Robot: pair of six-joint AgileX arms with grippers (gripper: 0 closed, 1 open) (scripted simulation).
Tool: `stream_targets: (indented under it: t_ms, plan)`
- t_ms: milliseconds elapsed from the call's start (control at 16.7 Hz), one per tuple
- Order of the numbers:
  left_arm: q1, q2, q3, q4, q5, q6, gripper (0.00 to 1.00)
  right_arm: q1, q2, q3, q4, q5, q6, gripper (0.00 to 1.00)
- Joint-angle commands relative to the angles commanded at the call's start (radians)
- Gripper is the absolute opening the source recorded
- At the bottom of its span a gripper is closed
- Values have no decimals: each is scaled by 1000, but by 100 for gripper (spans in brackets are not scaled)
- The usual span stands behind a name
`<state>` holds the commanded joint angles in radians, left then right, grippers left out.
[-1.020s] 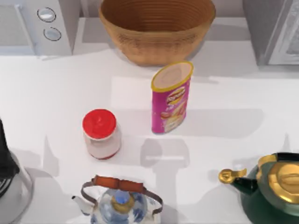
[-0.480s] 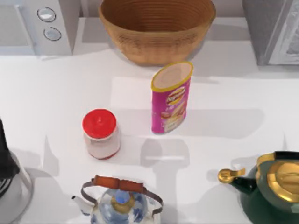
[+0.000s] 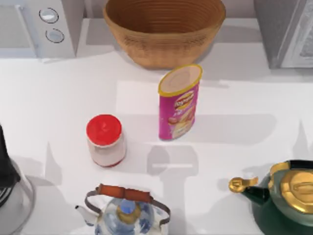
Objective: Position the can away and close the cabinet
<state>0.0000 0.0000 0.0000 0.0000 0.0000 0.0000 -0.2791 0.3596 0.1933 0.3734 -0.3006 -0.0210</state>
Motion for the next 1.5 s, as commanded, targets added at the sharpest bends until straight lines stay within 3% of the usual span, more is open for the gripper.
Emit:
stream_targets:
  t_ms: [360, 720, 1080, 1500]
  plan:
    - [0, 0, 0, 0, 0, 0, 100, -237, 356, 163, 450, -307, 0, 100]
    - [0, 0, 0, 0, 0, 0, 100, -514, 788, 184, 616, -499, 11, 100]
    - [0, 0, 0, 0, 0, 0, 100, -726, 1140, 178, 793, -661, 43, 100]
    - [0, 0, 0, 0, 0, 0, 100, -743, 1187, 177, 830, -706, 51, 100]
